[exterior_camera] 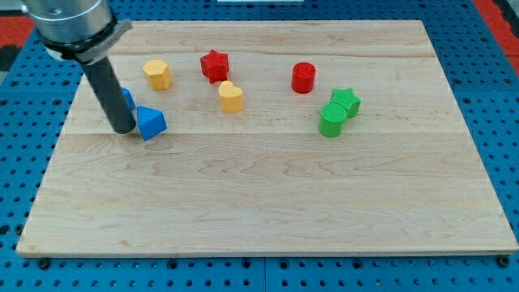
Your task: Separate the green circle from the green star
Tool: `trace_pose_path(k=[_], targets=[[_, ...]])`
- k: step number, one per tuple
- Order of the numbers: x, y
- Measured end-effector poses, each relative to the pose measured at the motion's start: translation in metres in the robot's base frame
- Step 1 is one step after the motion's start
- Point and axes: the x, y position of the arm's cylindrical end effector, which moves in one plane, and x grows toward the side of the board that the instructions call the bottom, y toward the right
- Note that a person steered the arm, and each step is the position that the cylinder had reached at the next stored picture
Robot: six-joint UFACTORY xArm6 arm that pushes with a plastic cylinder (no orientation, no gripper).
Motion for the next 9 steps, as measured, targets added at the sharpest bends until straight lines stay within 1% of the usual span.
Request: trace_pose_path(k=[1, 2, 3, 4, 5, 6, 7, 8, 9], targets=[[0.001, 0.054], [0.013, 0.098], [0.084, 0.130], [0.091, 0.207], [0.067, 0.260], [0.027, 0.281], [0.015, 0.257], [0.018, 0.228], [0.041, 0.265]])
